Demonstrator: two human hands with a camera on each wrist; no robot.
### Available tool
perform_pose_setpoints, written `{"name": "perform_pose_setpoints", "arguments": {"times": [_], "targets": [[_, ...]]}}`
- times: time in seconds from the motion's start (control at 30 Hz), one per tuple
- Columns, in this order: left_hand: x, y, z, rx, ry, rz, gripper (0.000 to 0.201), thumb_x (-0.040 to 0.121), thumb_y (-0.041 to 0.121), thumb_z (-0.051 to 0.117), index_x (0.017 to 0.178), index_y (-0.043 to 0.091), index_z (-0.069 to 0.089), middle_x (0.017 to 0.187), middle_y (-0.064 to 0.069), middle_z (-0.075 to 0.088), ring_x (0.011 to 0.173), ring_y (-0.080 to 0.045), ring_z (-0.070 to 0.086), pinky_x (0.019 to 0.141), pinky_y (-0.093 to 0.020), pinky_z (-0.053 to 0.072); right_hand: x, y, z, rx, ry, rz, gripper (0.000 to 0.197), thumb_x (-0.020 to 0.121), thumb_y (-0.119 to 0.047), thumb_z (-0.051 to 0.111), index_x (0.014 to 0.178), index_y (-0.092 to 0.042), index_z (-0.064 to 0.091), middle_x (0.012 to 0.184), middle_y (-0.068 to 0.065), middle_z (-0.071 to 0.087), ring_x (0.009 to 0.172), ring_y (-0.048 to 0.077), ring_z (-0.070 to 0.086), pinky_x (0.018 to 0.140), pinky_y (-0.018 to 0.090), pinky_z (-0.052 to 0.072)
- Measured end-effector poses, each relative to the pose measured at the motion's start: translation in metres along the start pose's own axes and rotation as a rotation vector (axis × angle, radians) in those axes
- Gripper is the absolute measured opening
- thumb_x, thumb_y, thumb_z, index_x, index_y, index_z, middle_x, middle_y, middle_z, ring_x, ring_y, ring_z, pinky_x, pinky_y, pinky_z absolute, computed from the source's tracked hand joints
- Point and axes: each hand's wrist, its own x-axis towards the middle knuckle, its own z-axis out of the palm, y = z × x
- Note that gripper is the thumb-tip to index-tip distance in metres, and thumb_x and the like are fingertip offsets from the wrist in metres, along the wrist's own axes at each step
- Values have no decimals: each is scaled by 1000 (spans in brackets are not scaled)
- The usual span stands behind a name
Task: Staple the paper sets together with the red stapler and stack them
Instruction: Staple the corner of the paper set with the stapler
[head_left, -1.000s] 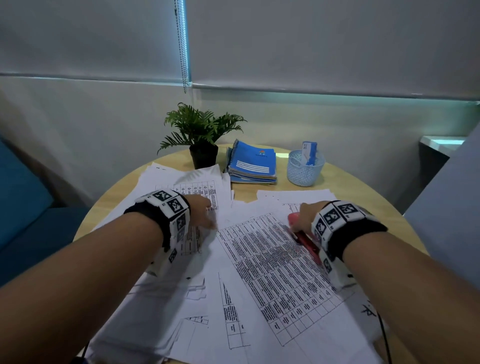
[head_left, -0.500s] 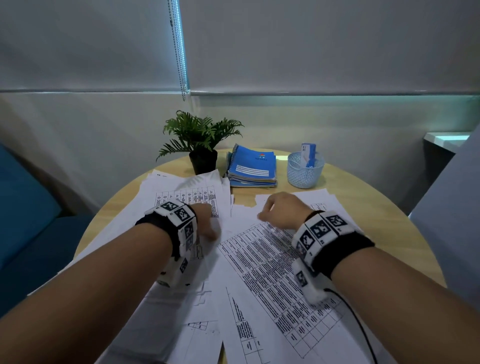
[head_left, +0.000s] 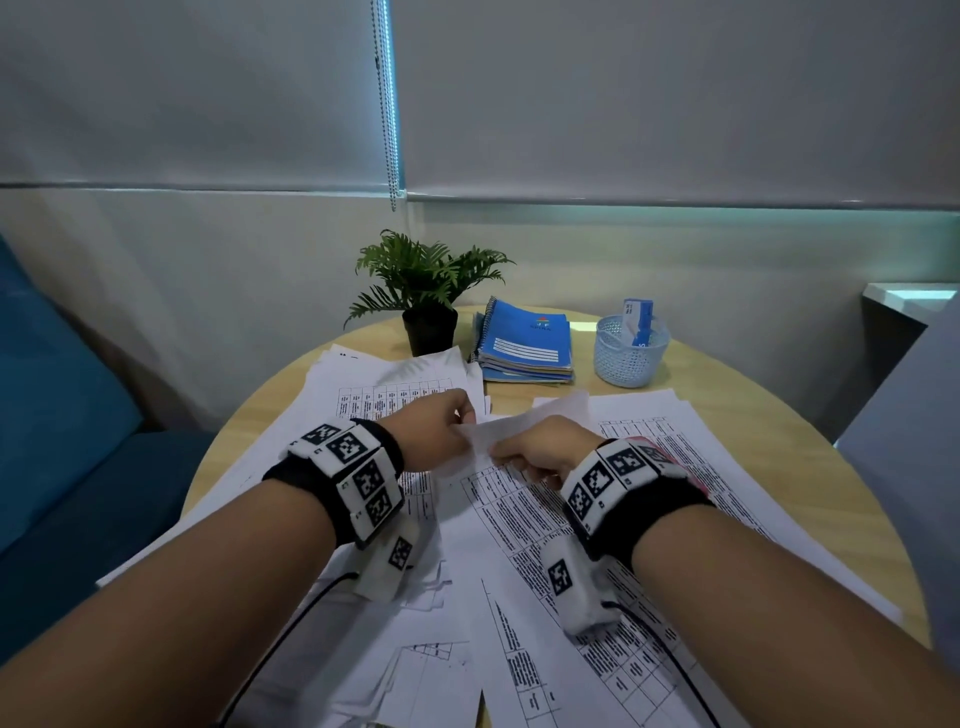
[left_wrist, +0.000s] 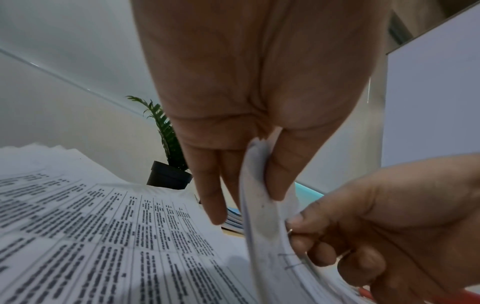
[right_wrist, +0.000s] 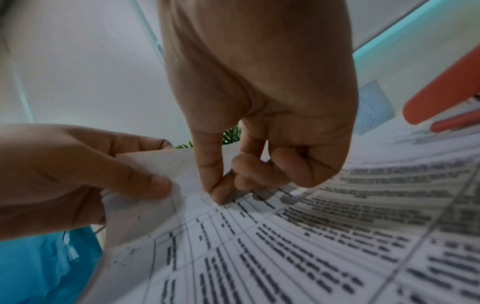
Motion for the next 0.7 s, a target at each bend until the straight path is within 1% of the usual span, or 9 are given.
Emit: {"name": "perform_pose_setpoints", "arguments": {"times": [0.1,0.17,0.23,0.27,0.37,0.4,0.47,0.57,0.7], "targets": [[-3,-1,0,7,47,20,13,87,5,46,88,18,44,78,6,53,69,-13,47,55,-21,36,3,1,2,51,35,14,17,82,-15,67,66,-11,62,56,4,51,43,13,39,36,19,27],[-4,-3,-2,-30,52,2,16,86,6,49,96,18,44,87,-1,59,72,-16,50,57,-24,40,3,-1,4,29,70,0,19,80,-19,67,63,-13,60,56,4,52,43,14,40,38,22,28],[-5,-2,-2,-32,40,-31,26,87,6,49,110,17,43,96,-7,60,71,-16,51,57,-25,41,2,-2,7,-81,103,-75,22,81,-23,65,64,-11,59,62,7,53,52,18,44,48,26,35],[-4,-2,-2,-25,41,-45,30,88,8,50,116,17,41,94,-7,59,68,-14,50,56,-25,39,1,-2,9,-122,143,-127,21,81,-22,65,66,-8,61,67,8,54,59,19,48,56,28,39],[-2,-2,2,18,86,-48,34,90,23,58,120,19,43,92,-2,55,74,-15,50,60,-26,36,1,2,13,-125,235,-243,11,81,-13,67,73,-6,66,76,7,62,71,18,56,70,31,48],[-1,-2,3,28,105,-40,34,89,25,60,119,19,45,95,-2,55,78,-16,50,62,-25,36,1,2,15,-177,250,-270,12,82,-12,66,71,-9,64,78,6,63,73,18,57,72,31,49],[2,-2,6,22,137,-22,32,88,23,61,116,19,47,96,-4,57,78,-16,50,57,-23,35,2,2,16,-297,284,-302,15,82,-11,63,67,-13,60,80,6,64,75,19,60,71,29,50],[4,-2,9,-3,164,-9,30,88,20,60,114,20,46,84,-1,57,66,-10,50,51,-18,32,4,1,16,-328,330,-333,8,81,-9,60,74,-10,63,82,9,67,73,22,63,66,28,53],[4,-2,9,-25,180,-17,30,87,20,61,114,20,45,73,2,53,60,-7,46,49,-20,31,2,0,14,-275,224,-294,11,82,-4,54,74,-9,59,66,7,65,58,17,63,66,27,54]]}}
